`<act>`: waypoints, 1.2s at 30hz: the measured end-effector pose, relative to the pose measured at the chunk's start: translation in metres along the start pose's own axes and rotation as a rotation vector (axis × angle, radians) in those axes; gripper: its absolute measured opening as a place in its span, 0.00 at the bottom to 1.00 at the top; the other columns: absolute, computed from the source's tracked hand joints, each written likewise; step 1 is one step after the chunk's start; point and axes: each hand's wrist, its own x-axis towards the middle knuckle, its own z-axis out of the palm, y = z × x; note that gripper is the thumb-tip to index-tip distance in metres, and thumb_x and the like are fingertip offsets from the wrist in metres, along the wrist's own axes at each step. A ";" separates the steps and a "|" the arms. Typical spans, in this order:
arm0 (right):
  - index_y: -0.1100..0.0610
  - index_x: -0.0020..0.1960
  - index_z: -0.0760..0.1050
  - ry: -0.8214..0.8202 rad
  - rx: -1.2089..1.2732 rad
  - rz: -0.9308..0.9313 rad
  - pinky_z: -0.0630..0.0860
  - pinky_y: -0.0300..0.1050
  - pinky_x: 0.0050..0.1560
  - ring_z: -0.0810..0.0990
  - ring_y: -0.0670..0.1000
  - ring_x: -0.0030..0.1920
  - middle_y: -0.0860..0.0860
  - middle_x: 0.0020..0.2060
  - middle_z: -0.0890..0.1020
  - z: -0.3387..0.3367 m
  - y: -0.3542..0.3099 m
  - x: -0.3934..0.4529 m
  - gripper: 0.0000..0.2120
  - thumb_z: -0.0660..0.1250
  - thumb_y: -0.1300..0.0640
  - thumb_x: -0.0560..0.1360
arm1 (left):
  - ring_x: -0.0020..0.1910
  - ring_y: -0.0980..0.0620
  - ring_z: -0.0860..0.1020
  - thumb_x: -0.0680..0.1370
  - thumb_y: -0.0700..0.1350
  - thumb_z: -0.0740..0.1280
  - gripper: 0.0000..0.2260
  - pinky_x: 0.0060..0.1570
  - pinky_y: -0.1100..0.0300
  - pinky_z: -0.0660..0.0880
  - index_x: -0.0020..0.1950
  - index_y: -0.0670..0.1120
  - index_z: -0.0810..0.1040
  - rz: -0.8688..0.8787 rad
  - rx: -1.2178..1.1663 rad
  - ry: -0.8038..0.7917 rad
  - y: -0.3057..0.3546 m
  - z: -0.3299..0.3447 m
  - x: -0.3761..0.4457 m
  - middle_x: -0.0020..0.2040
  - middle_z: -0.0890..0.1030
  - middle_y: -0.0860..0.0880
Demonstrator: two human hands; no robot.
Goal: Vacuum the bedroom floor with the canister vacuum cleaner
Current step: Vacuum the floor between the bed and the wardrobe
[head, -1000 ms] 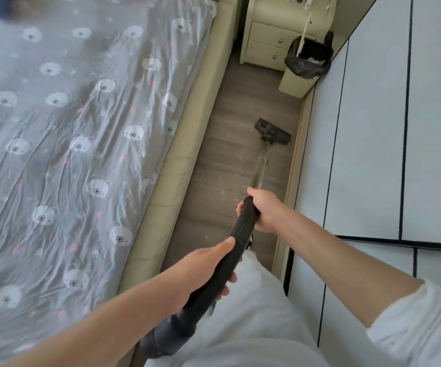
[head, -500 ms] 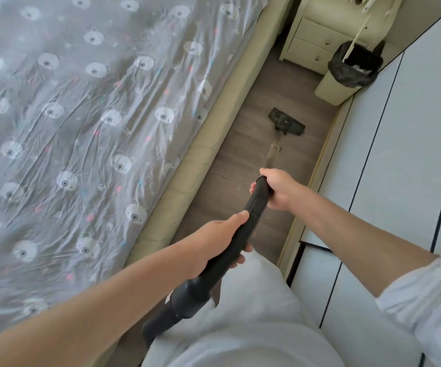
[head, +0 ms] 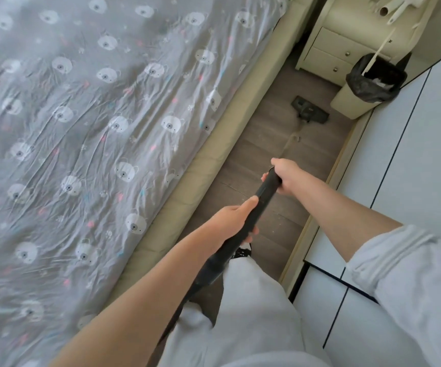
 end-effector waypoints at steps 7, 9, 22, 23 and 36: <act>0.62 0.60 0.66 -0.231 0.078 0.098 0.80 0.52 0.38 0.79 0.55 0.36 0.58 0.47 0.73 0.064 0.108 -0.096 0.14 0.62 0.53 0.82 | 0.35 0.49 0.81 0.79 0.68 0.61 0.22 0.41 0.56 0.79 0.48 0.56 0.87 -0.074 -0.059 -0.031 -0.096 -0.063 -0.140 0.40 0.85 0.47; 0.61 0.60 0.66 -0.280 0.065 0.145 0.81 0.53 0.44 0.79 0.55 0.37 0.59 0.51 0.72 0.079 0.137 -0.129 0.13 0.62 0.53 0.82 | 0.35 0.48 0.80 0.79 0.67 0.62 0.21 0.41 0.55 0.77 0.49 0.53 0.87 -0.096 -0.103 -0.032 -0.118 -0.073 -0.183 0.40 0.85 0.45; 0.62 0.65 0.66 -0.225 -0.168 0.049 0.79 0.46 0.33 0.80 0.54 0.40 0.60 0.54 0.75 0.102 0.112 -0.132 0.15 0.61 0.56 0.82 | 0.29 0.51 0.80 0.81 0.64 0.61 0.23 0.31 0.60 0.77 0.59 0.46 0.79 0.054 -0.144 -0.022 -0.118 -0.074 -0.164 0.34 0.83 0.51; 0.62 0.66 0.66 -0.213 -0.212 0.038 0.78 0.47 0.34 0.79 0.54 0.39 0.60 0.52 0.76 0.099 0.097 -0.116 0.16 0.60 0.55 0.82 | 0.29 0.52 0.80 0.81 0.65 0.61 0.22 0.32 0.59 0.78 0.59 0.47 0.79 0.077 -0.152 -0.017 -0.110 -0.069 -0.142 0.34 0.84 0.51; 0.60 0.56 0.69 -0.013 -0.328 -0.006 0.76 0.48 0.34 0.77 0.52 0.33 0.56 0.35 0.77 0.083 0.040 -0.014 0.14 0.62 0.49 0.81 | 0.24 0.54 0.77 0.80 0.65 0.62 0.20 0.27 0.62 0.76 0.52 0.47 0.77 0.172 -0.095 0.082 -0.070 -0.034 -0.023 0.29 0.81 0.53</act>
